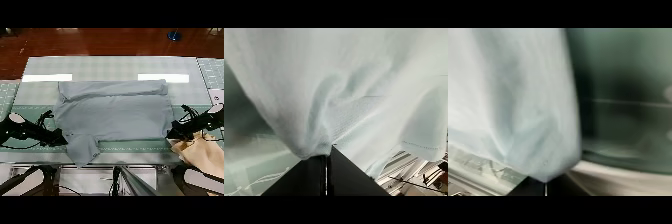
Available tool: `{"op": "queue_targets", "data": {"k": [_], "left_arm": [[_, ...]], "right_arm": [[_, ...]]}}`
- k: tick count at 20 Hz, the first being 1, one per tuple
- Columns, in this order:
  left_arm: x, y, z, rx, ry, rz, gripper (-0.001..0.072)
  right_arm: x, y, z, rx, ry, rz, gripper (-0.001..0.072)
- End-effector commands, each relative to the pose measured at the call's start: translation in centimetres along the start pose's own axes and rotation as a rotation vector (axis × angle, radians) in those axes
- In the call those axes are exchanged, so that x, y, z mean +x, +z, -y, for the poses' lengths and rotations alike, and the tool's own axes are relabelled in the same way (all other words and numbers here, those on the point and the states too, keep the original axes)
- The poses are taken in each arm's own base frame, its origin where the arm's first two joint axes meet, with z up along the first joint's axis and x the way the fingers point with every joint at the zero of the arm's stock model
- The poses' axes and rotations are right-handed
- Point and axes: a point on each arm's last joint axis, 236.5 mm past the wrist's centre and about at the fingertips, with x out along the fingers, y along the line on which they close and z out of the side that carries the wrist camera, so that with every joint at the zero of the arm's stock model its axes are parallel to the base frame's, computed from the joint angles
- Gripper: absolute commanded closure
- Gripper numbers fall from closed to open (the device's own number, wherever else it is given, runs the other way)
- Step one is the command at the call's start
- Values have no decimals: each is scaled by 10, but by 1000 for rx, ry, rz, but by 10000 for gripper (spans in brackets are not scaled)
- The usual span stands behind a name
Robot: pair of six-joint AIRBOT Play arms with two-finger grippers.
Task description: Fold the shirts.
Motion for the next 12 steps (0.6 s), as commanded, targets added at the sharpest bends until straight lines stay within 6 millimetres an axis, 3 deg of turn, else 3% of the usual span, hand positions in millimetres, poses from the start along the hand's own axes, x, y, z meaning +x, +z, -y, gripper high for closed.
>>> {"op": "queue_targets", "data": {"k": [1, 6, 12], "left_arm": [[-2, 18, -13, 21, 57, 75, 678], [-30, 38, 0, 76, 62, 131, 679], [-58, 57, 12, 124, 68, 180, 678]], "right_arm": [[-26, 21, 13, -67, -115, 156, 689], [-100, 15, 21, -138, -319, 336, 689], [-99, 13, -6, -142, -214, 359, 689]]}}
